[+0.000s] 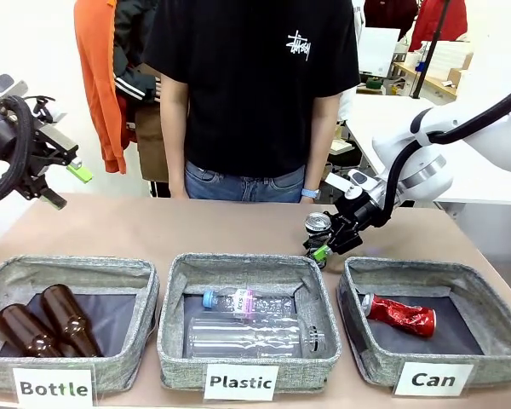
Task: Sort the can waste into the basket.
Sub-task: Pick up the can waste from the table and place it in the right Fabric basket.
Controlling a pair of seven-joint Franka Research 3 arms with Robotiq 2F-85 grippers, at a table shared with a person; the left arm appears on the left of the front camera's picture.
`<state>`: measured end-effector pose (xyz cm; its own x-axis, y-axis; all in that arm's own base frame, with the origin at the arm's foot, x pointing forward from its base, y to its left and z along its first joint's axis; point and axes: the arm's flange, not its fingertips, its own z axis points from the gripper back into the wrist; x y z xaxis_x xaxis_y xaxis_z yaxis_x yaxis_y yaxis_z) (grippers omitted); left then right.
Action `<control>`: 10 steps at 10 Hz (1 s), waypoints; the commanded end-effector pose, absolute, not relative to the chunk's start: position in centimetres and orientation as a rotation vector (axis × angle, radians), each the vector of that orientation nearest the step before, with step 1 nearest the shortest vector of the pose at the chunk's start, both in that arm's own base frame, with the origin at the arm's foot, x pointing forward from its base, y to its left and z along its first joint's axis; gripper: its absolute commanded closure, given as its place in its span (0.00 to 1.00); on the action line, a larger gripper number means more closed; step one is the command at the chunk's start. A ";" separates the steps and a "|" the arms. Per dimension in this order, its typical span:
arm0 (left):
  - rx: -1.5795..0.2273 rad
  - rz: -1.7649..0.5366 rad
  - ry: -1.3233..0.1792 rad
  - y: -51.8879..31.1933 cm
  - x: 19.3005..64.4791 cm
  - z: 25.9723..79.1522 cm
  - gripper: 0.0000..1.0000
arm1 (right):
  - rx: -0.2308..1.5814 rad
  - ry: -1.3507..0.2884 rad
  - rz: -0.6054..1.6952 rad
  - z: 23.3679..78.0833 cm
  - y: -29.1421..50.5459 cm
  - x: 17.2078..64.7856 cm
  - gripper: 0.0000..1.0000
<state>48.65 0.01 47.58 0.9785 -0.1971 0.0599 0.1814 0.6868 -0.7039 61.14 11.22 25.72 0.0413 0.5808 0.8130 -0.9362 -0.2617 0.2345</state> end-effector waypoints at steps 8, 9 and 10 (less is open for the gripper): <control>-0.799 -0.212 0.012 0.0 48.3 47.7 0.00 | 1.028 -0.562 1.549 28.4 9.2 60.8 1.00; -0.799 -0.212 0.012 0.0 48.3 47.7 0.00 | 0.977 -0.565 1.551 30.8 8.4 59.9 1.00; -0.799 -0.212 0.012 0.0 48.3 47.7 0.00 | 0.905 -0.542 1.525 33.8 7.3 58.6 1.00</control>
<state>48.65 0.01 47.61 0.9785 -0.1972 0.0605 0.1819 0.6868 -0.7037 61.13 8.11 30.83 0.0129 0.5860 0.8102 -0.9606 -0.2177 0.1728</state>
